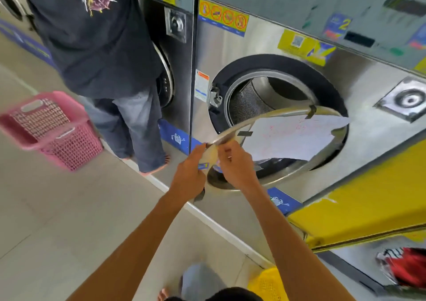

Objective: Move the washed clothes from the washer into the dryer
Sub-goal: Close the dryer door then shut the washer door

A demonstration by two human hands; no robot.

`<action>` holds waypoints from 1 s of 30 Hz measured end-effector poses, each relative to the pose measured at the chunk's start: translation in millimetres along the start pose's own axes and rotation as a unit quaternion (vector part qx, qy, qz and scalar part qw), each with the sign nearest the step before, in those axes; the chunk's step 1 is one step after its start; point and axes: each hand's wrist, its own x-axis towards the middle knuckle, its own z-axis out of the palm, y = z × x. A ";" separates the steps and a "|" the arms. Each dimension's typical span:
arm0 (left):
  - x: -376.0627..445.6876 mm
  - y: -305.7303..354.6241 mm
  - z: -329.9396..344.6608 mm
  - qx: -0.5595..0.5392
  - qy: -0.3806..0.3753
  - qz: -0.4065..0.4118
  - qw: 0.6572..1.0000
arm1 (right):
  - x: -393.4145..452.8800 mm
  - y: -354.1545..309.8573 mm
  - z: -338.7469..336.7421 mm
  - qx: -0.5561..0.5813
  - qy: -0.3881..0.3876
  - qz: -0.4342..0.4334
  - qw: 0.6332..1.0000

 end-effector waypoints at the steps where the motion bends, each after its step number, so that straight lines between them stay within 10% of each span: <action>1: 6.0 -1.9 1.8 -0.007 -0.012 0.004 1.000 | 5.3 -6.5 -5.1 -0.017 0.038 -0.029 0.999; 6: 64.9 4.2 5.5 0.014 -0.018 0.064 0.998 | 46.7 -20.6 -25.7 -0.160 0.312 -0.141 0.926; 20: 222.2 13.9 24.0 0.121 0.020 0.174 0.977 | 177.9 -17.0 -28.1 -0.203 0.273 -0.103 0.935; 30: 279.1 42.4 34.7 0.061 -0.035 0.086 0.994 | 235.0 -13.8 -43.3 -0.169 0.389 -0.081 0.902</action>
